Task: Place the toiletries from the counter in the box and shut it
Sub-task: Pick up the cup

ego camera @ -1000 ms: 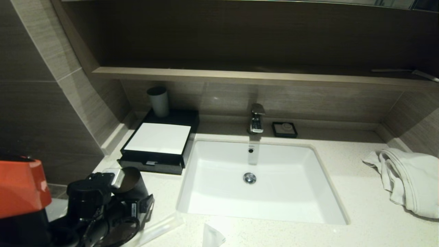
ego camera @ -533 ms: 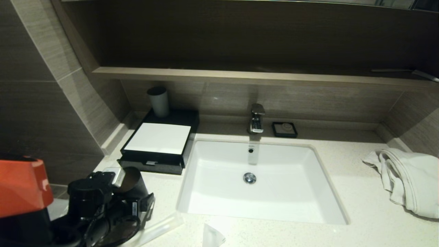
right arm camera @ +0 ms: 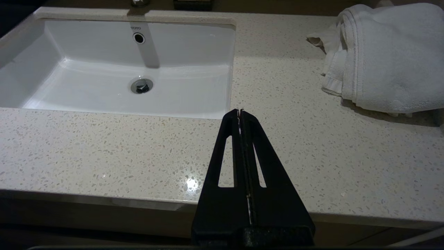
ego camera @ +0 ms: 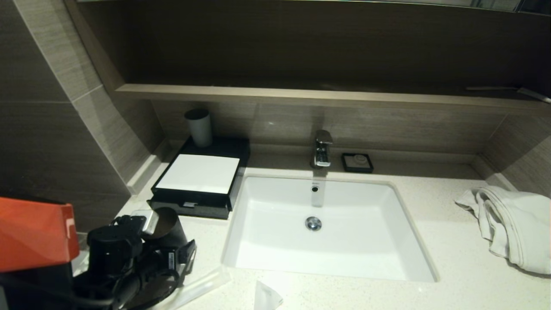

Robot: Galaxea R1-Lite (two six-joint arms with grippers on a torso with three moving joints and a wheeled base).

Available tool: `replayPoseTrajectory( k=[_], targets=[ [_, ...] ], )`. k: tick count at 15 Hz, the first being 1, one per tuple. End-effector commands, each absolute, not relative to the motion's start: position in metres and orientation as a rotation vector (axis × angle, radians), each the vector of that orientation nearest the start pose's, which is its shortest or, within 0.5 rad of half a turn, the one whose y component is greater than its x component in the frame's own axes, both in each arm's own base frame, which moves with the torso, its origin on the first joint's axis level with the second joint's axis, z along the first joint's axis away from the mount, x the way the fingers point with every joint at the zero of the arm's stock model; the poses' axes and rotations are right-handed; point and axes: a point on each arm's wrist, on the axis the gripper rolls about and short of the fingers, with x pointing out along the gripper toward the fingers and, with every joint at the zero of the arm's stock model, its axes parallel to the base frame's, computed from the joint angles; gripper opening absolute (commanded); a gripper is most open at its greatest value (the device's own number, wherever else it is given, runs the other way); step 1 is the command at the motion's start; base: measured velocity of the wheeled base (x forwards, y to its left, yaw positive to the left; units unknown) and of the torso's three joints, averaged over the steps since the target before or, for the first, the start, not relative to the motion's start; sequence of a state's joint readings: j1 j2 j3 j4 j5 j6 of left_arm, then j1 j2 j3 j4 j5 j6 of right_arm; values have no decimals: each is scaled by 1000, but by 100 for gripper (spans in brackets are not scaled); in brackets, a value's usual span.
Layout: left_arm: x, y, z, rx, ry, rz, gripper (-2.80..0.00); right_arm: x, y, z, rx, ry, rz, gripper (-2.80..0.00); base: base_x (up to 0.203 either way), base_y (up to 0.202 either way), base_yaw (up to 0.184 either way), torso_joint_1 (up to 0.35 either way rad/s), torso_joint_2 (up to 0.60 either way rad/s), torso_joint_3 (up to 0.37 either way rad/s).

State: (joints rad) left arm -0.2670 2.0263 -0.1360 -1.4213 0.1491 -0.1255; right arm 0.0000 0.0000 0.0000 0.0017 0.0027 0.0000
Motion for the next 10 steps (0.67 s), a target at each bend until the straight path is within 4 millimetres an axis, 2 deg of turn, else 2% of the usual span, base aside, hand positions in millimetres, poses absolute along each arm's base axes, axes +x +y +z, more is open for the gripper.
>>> replayPoseTrajectory(
  k=[1, 10],
  targets=[
    [233, -61, 33, -28, 463, -87, 0, -23, 0, 75, 0, 2, 3, -280, 0, 0, 0, 0, 0, 0],
    [234, -61, 33, -27, 459, -86, 0, -23, 0, 75, 0, 2, 3, -280, 0, 0, 0, 0, 0, 0]
  ],
)
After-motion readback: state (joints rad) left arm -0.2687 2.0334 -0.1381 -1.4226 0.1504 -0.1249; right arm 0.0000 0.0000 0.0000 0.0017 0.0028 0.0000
